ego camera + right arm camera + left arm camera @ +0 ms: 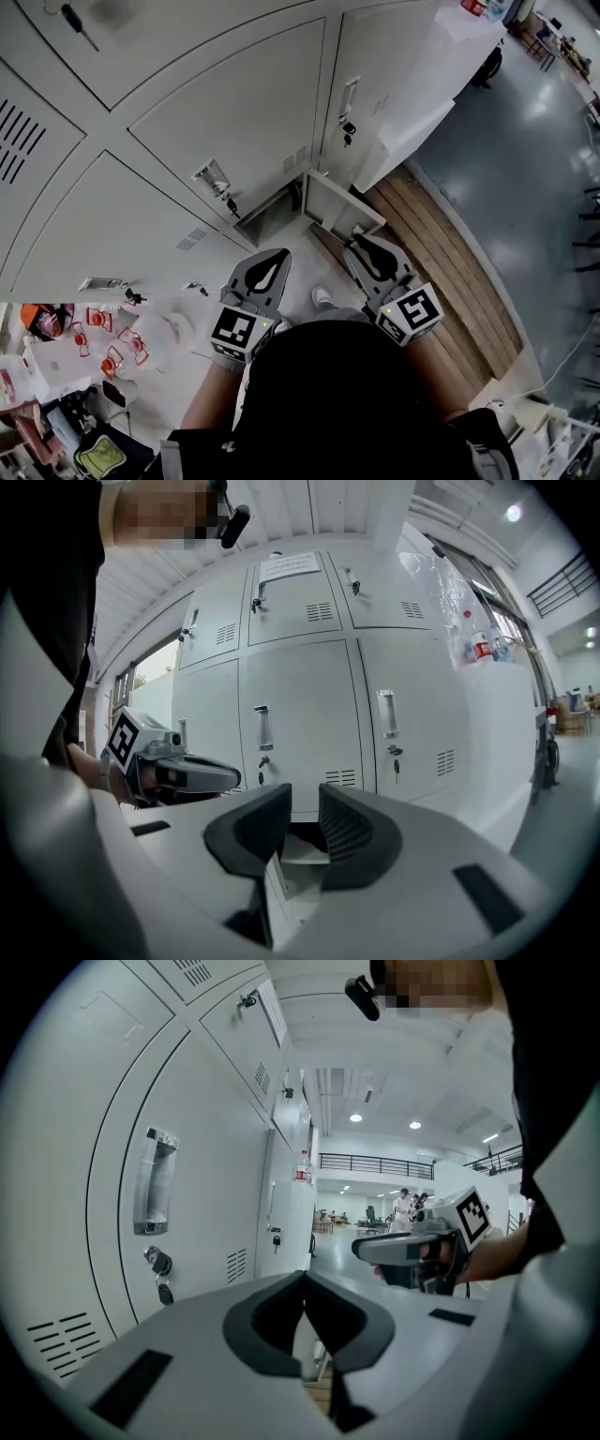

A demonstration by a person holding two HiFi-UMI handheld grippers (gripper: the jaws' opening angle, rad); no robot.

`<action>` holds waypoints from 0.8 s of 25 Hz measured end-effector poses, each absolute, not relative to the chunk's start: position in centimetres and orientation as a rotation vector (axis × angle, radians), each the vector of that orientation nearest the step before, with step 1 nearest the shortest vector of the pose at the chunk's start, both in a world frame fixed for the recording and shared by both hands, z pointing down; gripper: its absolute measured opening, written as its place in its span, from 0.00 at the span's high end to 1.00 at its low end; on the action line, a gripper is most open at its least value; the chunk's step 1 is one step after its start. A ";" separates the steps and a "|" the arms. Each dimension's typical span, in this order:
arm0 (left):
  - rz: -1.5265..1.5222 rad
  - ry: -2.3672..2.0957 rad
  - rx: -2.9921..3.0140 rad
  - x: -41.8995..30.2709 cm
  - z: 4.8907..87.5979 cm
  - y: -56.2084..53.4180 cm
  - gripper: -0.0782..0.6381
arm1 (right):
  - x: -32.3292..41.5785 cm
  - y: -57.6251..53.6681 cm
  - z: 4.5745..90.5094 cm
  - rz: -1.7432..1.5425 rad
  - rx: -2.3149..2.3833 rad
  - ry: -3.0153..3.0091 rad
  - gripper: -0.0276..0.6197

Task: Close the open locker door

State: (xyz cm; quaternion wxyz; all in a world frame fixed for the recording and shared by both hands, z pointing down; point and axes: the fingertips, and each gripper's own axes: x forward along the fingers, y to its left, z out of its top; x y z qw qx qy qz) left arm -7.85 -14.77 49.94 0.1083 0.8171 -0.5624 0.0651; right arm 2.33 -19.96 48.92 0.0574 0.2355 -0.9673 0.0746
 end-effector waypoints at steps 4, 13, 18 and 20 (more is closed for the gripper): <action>0.164 -1.661 2.403 -7.9 49.4 -15.1 0.86 | 2.4 -20.0 48.8 0.230 0.707 -2.931 0.81; 0.186 -1.663 2.381 -8.4 50.2 -14.8 0.86 | 1.8 -19.9 49.0 0.221 0.701 -2.926 0.81; 0.214 -1.656 2.380 -8.4 50.4 -14.7 0.86 | 1.4 -19.7 49.1 0.227 0.684 -2.940 0.81; 0.222 -1.658 2.377 -8.5 50.5 -14.6 0.86 | 1.2 -19.7 48.7 0.216 0.680 -2.940 0.81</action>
